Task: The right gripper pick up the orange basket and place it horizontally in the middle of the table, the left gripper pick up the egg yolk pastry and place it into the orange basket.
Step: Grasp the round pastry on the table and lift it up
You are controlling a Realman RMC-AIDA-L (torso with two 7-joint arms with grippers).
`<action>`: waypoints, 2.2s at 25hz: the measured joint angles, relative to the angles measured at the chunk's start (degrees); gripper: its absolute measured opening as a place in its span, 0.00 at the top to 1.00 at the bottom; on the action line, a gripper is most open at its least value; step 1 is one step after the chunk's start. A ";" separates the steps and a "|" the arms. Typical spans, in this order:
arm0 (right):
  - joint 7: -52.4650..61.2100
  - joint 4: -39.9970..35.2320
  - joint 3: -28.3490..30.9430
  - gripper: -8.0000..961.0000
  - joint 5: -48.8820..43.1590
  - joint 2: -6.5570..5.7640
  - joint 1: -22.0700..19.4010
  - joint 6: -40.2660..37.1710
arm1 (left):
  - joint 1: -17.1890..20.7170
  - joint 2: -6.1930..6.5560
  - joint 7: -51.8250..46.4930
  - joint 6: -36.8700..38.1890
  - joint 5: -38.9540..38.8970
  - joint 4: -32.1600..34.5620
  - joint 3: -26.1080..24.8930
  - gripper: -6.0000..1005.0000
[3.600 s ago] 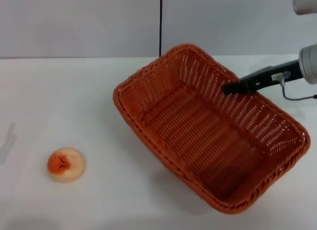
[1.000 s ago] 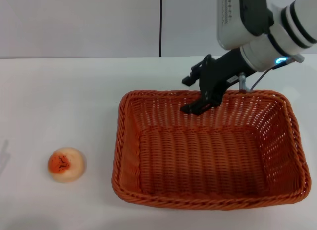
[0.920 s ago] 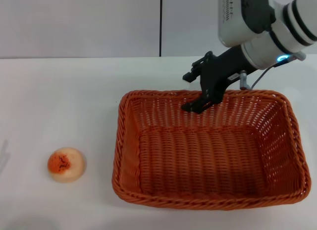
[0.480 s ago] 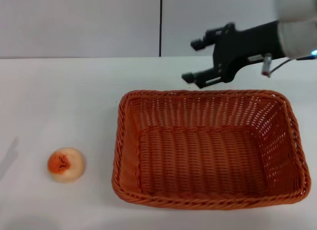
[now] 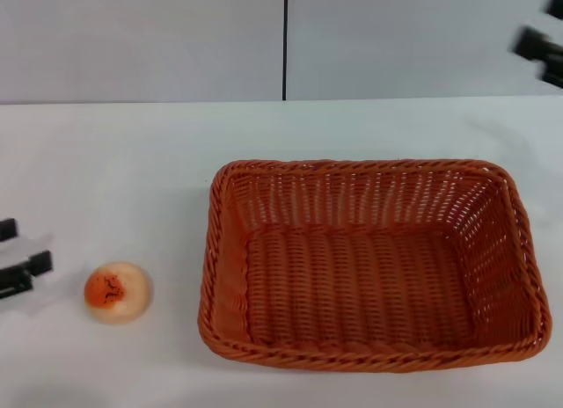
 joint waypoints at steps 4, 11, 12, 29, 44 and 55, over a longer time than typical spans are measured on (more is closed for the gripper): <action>-2.30 9.92 11.54 0.17 2.63 -0.10 -1.20 8.90 | -2.79 -1.45 3.76 -0.37 2.82 0.44 0.23 0.21; -2.74 13.76 17.33 0.17 2.54 -0.13 -2.33 13.15 | -5.18 -1.60 6.56 -4.71 2.93 -4.57 5.76 0.22; -2.82 13.79 17.52 0.18 2.57 -0.12 -2.83 13.33 | -5.23 -1.68 6.79 -5.85 2.96 -5.35 7.43 0.22; -2.91 13.93 18.38 0.17 2.77 -0.27 -2.15 13.43 | -2.87 -1.59 7.48 -7.78 3.18 -6.20 8.29 0.23; -1.93 13.54 18.88 0.18 3.40 -0.23 -2.04 14.44 | -2.67 -1.77 17.62 -6.30 3.90 -10.91 8.72 0.29; -1.87 13.71 19.21 0.17 3.46 -0.44 -2.42 14.67 | -2.11 -1.41 20.10 4.42 -1.54 -11.48 -5.01 0.66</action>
